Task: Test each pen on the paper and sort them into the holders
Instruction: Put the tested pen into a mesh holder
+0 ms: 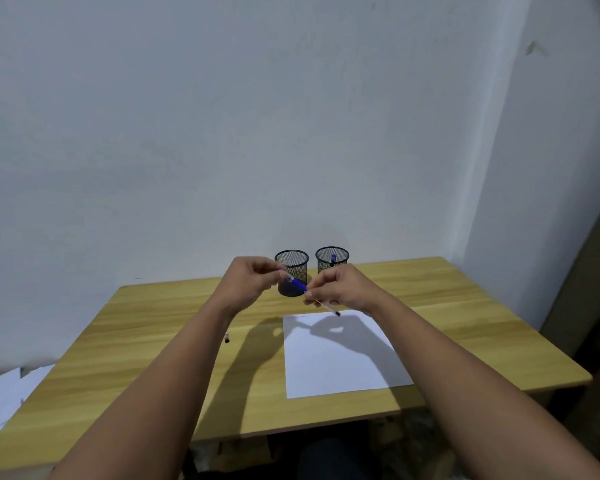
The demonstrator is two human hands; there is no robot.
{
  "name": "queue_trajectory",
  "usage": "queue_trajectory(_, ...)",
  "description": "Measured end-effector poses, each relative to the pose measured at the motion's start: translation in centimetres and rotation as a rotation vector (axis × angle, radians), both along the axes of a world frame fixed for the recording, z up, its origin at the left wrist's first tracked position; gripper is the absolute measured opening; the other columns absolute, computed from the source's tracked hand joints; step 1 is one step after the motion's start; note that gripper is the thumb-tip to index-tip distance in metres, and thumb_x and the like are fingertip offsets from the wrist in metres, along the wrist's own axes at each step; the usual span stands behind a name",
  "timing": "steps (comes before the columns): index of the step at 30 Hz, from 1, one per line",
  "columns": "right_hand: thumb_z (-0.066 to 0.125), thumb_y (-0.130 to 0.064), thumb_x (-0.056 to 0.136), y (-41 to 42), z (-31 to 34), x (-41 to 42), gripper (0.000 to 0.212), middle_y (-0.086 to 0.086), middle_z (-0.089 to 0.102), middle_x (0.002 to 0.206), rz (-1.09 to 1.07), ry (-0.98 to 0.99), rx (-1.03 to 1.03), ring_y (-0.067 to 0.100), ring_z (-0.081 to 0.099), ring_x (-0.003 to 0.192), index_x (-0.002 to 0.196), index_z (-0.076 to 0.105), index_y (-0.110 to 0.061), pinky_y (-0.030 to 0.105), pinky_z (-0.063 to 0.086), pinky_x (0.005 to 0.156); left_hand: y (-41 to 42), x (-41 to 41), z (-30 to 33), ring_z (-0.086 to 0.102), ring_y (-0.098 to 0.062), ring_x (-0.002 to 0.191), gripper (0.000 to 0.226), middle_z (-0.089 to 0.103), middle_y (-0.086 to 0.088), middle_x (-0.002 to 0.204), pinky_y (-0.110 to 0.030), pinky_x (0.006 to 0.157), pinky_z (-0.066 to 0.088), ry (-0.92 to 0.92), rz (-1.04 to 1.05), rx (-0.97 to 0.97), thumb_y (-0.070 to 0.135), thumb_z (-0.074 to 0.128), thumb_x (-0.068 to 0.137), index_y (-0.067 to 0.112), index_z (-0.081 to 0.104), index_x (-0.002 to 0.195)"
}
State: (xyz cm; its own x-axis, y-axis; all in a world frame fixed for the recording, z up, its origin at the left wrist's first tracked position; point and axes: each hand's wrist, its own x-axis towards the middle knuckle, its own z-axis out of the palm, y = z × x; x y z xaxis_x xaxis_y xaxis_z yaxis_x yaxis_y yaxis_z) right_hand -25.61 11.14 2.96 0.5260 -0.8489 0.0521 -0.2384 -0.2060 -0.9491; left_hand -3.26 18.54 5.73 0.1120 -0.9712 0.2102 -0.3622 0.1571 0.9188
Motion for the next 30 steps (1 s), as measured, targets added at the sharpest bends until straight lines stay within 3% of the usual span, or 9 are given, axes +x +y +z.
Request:
queue_trajectory(3,0.082,-0.002,0.09,-1.7,0.8,-0.1,0.017,0.019,0.082,0.091,-0.054,0.027,-0.113,0.012,0.074,0.073,0.103,0.078,0.007,0.025,0.057,0.076,-1.7,-2.0,2.0,0.069,-0.011,0.082,0.024,0.078,-0.008,0.096,-0.028,0.079,0.055,0.064,-0.006,-0.068,0.019,0.074,0.092,0.016,0.074,0.116)
queue_trajectory(6,0.083,-0.007,0.091,-4.7,1.9,-0.9,0.009,0.017,0.078,0.089,-0.184,0.007,-0.175,0.021,0.073,0.08,0.097,0.078,-0.002,0.034,0.06,0.076,-4.7,-2.9,2.1,0.073,-0.009,0.09,0.036,0.077,-0.001,0.1,-0.033,0.082,0.058,-0.007,0.0,-0.103,0.029,0.071,0.094,0.024,0.065,0.129)
queue_trajectory(10,0.082,-0.01,0.09,-9.7,2.9,-2.5,0.006,0.0,0.073,0.084,-0.44,-0.104,-0.258,0.02,0.069,0.079,0.093,0.076,-0.012,0.044,0.063,0.082,-9.4,-3.5,0.0,0.065,-0.008,0.109,0.058,0.07,0.009,0.118,-0.036,0.095,0.054,-0.408,0.039,-0.095,0.045,0.075,0.086,0.03,0.057,0.138)
queue_trajectory(13,0.082,-0.011,0.087,-13.2,2.8,-2.9,0.01,-0.007,0.071,0.077,-0.568,-0.123,-0.317,0.018,0.07,0.08,0.088,0.073,-0.017,0.04,0.058,0.087,-13.1,-4.2,-1.6,0.054,-0.017,0.126,0.077,0.062,0.008,0.134,-0.044,0.101,0.047,-0.781,0.078,-0.102,0.065,0.071,0.079,0.033,0.049,0.146)
queue_trajectory(16,0.081,-0.013,0.088,-15.7,1.8,-2.5,0.013,-0.009,0.07,0.074,-0.588,-0.072,-0.328,0.009,0.068,0.075,0.089,0.072,-0.022,0.029,0.055,0.082,-16.4,-5.3,-2.6,0.046,-0.024,0.134,0.09,0.055,0.005,0.145,-0.047,0.104,0.041,-1.02,0.097,-0.056,0.08,0.061,0.074,0.031,0.044,0.148)
queue_trajectory(19,0.079,-0.014,0.089,-17.2,0.4,-1.6,0.009,-0.006,0.068,0.07,-0.555,0.029,-0.314,0.009,0.068,0.073,0.092,0.074,-0.02,0.024,0.053,0.074,-19.0,-5.9,-3.6,0.049,-0.027,0.13,0.093,0.06,0.004,0.137,-0.049,0.102,0.038,-1.112,0.11,0.024,0.09,0.054,0.065,0.027,0.052,0.135)
queue_trajectory(23,0.078,-0.018,0.088,-18.4,-1.9,-0.2,0.009,-0.003,0.073,0.074,-0.494,0.176,-0.312,0.021,0.074,0.086,0.095,0.078,-0.013,0.036,0.058,0.083,-21.0,-6.3,-4.8,0.056,-0.025,0.118,0.082,0.069,0.006,0.106,-0.055,0.107,0.032,-1.127,0.111,0.083,0.096,0.047,0.055,0.03,0.057,0.103)
queue_trajectory(26,0.079,-0.02,0.088,-18.6,-2.9,0.3,0.013,-0.003,0.074,0.083,-0.48,0.202,-0.335,0.022,0.074,0.093,0.1,0.082,-0.016,0.036,0.06,0.088,-21.7,-6.4,-5.6,0.059,-0.023,0.116,0.073,0.071,0.007,0.101,-0.058,0.112,0.024,-1.116,0.126,0.077,0.091,0.052,0.06,0.034,0.063,0.105)
queue_trajectory(30,0.077,-0.019,0.091,-18.2,-2.9,0.1,0.023,-0.001,0.079,0.1,-0.481,0.174,-0.313,0.015,0.073,0.098,0.113,0.081,-0.017,0.03,0.057,0.095,-21.8,-6.4,-6.1,0.06,-0.022,0.114,0.072,0.072,0.007,0.101,-0.057,0.112,0.024,-1.113,0.153,0.063,0.089,0.053,0.062,0.035,0.064,0.108)
